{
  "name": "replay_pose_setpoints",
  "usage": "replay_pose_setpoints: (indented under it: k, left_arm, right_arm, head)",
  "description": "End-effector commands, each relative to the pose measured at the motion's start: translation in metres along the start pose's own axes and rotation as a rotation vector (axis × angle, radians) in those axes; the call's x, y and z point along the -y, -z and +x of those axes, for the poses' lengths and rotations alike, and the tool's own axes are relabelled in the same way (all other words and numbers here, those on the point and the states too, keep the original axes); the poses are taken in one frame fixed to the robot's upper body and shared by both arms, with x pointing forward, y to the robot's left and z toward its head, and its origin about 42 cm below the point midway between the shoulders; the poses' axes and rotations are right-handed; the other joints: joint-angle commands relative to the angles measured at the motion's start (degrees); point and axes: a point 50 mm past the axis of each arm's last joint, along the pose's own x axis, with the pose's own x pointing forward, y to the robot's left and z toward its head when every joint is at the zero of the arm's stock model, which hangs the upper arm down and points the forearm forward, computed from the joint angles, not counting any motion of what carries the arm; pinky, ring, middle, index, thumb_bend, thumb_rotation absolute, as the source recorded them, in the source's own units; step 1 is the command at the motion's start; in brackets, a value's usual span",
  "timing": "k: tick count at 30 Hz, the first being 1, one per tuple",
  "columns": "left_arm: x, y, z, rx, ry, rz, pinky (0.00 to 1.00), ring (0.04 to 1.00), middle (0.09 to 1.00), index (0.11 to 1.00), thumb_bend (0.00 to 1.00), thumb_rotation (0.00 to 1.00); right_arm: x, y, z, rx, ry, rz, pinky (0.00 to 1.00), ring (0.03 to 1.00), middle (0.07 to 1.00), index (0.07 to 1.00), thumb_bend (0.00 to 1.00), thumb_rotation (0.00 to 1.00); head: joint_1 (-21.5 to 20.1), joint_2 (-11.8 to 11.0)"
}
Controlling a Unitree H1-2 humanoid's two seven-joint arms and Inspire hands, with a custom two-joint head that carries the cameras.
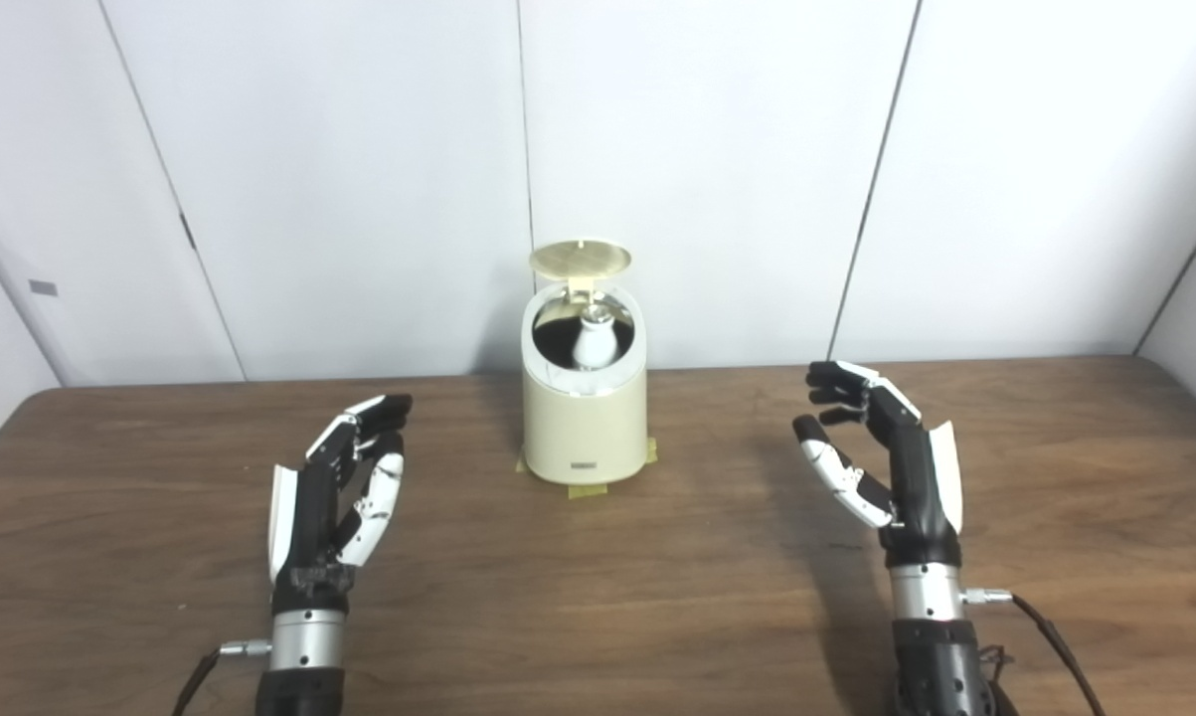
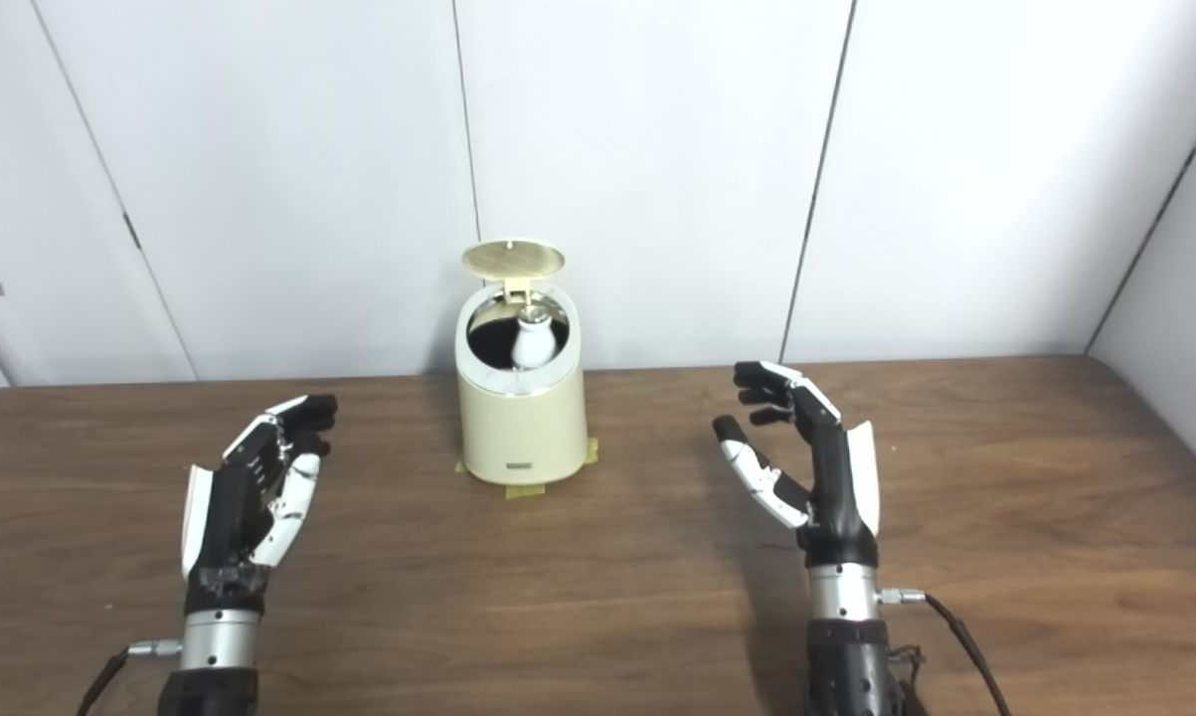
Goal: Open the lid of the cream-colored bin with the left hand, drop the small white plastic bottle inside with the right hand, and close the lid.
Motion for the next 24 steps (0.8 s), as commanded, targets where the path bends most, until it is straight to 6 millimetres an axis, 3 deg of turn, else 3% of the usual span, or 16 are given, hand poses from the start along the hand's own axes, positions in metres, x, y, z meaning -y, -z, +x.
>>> replay_pose_setpoints:
  k: [1,6,11,19,21,24]
  left_arm:
    - [-0.018,-0.026,0.033,0.132,-0.037,0.045,0.68,0.758,0.758,0.756,0.5,0.83]
    - [-0.039,-0.074,0.078,0.23,-0.013,0.167,0.74,0.77,0.75,0.743,0.72,0.98]
    - [-0.047,-0.12,0.108,0.232,0.054,0.262,0.76,0.793,0.769,0.757,0.82,1.0]
    - [-0.04,-0.181,0.136,0.258,0.101,0.426,0.84,0.9,0.834,0.799,0.93,1.0]
    - [-0.036,-0.194,0.14,0.258,0.107,0.477,0.95,0.946,0.869,0.832,0.98,1.0]
    - [-0.026,-0.214,0.149,0.283,0.122,0.576,0.99,0.964,0.883,0.854,1.0,1.0]
  right_arm:
    - [-0.017,0.011,-0.019,-0.055,-0.033,0.011,0.55,0.644,0.68,0.686,0.23,0.43]
    - [-0.022,0.014,-0.019,-0.051,-0.054,-0.017,0.54,0.641,0.673,0.687,0.23,0.48]
    - [-0.023,0.016,-0.02,-0.057,-0.067,-0.024,0.53,0.636,0.667,0.693,0.24,0.56]
    - [-0.02,0.022,-0.021,-0.076,-0.074,-0.02,0.54,0.643,0.672,0.699,0.25,0.59]
    - [-0.019,0.023,-0.021,-0.078,-0.076,-0.024,0.54,0.644,0.674,0.698,0.25,0.58]
    - [-0.017,0.023,-0.022,-0.084,-0.075,-0.021,0.54,0.645,0.677,0.698,0.25,0.58]
  head:
    - [0.01,-0.06]
    - [0.09,-0.32]
    - [0.34,-0.39]
    - [0.84,-0.69]
    - [0.97,-0.69]
    - [1.12,-0.64]
